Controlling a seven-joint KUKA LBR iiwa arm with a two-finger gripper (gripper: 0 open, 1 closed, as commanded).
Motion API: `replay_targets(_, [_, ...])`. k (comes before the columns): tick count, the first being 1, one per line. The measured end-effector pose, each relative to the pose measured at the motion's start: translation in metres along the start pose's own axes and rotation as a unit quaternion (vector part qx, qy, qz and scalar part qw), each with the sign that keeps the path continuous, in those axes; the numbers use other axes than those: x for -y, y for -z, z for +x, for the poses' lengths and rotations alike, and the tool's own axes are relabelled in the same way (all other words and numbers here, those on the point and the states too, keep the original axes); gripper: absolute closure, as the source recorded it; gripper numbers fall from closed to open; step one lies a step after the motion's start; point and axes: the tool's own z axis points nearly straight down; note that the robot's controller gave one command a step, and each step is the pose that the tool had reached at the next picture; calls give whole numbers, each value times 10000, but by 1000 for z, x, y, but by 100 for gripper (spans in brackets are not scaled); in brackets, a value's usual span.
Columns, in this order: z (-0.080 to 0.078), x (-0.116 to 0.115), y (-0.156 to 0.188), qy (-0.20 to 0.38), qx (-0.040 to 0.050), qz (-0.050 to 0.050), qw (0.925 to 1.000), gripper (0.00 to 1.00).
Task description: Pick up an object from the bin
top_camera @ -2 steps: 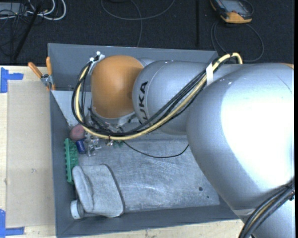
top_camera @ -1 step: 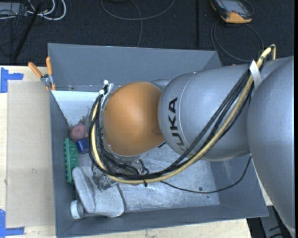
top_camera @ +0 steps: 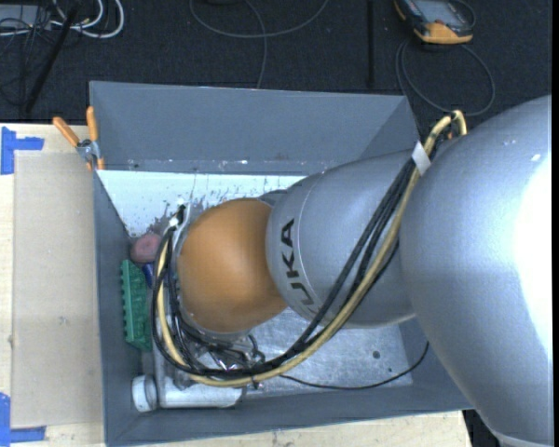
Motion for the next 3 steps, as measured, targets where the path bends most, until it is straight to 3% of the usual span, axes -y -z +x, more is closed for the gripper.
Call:
replay_targets(1, [26, 127, 12, 869, 36, 22, 9962, 100])
replay_targets(2, [34, 141, -5, -336, 18, -3, 9994, 100])
replay_targets(3, [34, 140, -5, -342, 22, -5, 9994, 0])
